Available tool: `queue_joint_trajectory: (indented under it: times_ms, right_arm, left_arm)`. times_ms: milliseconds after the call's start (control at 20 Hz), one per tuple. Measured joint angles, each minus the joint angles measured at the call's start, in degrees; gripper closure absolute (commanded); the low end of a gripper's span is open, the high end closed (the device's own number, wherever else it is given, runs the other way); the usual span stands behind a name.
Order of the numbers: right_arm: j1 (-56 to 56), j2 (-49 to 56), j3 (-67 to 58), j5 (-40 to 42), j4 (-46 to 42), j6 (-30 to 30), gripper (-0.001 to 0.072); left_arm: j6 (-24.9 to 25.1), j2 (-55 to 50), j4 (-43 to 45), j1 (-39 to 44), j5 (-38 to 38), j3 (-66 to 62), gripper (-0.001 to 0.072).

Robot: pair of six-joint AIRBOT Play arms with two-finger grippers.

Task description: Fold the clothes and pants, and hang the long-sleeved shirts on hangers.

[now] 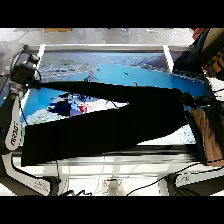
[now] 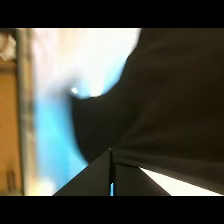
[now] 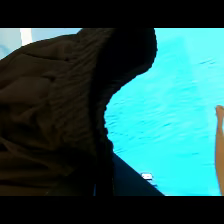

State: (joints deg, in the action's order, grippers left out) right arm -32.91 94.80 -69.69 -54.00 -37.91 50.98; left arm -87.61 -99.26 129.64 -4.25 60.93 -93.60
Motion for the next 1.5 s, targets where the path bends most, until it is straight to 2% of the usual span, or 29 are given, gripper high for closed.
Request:
queue_joint_trajectory:
  times_ms: [150,200,250,300,550,850,900,950,1000,1050,1350,1400,1450,1500]
  right_arm:
    - [0.0,0.0,0.0,0.2,-0.1,0.0,0.0691]
    - [0.0,0.0,0.0,0.2,-0.1,0.0,0.0691]
    - [0.0,0.0,0.0,0.2,-0.1,0.0,0.0691]
    - [-0.1,0.0,0.0,0.9,-0.1,0.0,0.0691]
    - [0.0,0.0,0.0,0.1,0.0,-0.1,0.0691]
    - [0.0,0.0,0.0,0.1,-1.6,-0.5,0.069]
    - [0.0,0.0,0.0,0.1,-2.4,-0.5,0.0649]
    - [0.0,0.0,0.0,0.1,-3.1,-0.5,0.0404]
    - [0.0,0.0,0.0,0.1,-3.8,-0.5,0.0076]
    - [0.0,0.0,-0.1,0.1,-4.3,-0.5,0.0023]
    - [0.0,-1.2,-3.1,-2.0,-6.0,-0.5,0.0027]
    - [0.0,-1.7,-4.1,-2.9,-6.6,-0.5,0.0029]
    - [0.0,-2.5,-5.1,-3.9,-7.7,-0.5,0.003]
    - [0.0,-3.5,-6.3,-4.6,-9.0,-0.4,0.0032]
  left_arm:
    - [-2.2,0.0,-0.1,0.2,0.3,9.0,0.0702]
    - [-2.5,0.0,-0.1,0.0,0.3,11.3,0.0664]
    - [-2.8,0.0,-0.2,-0.2,0.5,13.4,0.0359]
    - [-3.1,0.0,0.0,-0.4,0.8,14.9,-0.0013]
    - [-4.6,0.3,1.4,-0.7,1.6,17.9,0.001]
    - [-15.7,3.2,2.3,-0.9,5.4,18.5,0.001]
    - [-16.6,3.6,2.5,-1.1,7.1,18.5,0.0011]
    - [-17.3,4.0,2.9,-1.4,9.1,18.6,0.0029]
    - [-18.0,4.3,3.4,-1.8,11.3,18.5,0.0168]
    - [-18.8,4.7,3.5,-2.1,13.2,18.6,0.0243]
    - [-25.6,9.6,4.2,-3.8,17.3,18.6,0.0253]
    - [-26.2,10.9,4.6,-4.4,17.8,18.6,0.0385]
    - [-26.5,12.2,4.7,-5.2,18.5,18.6,0.0609]
    - [-26.9,13.6,4.8,-6.0,19.3,18.6,0.07]
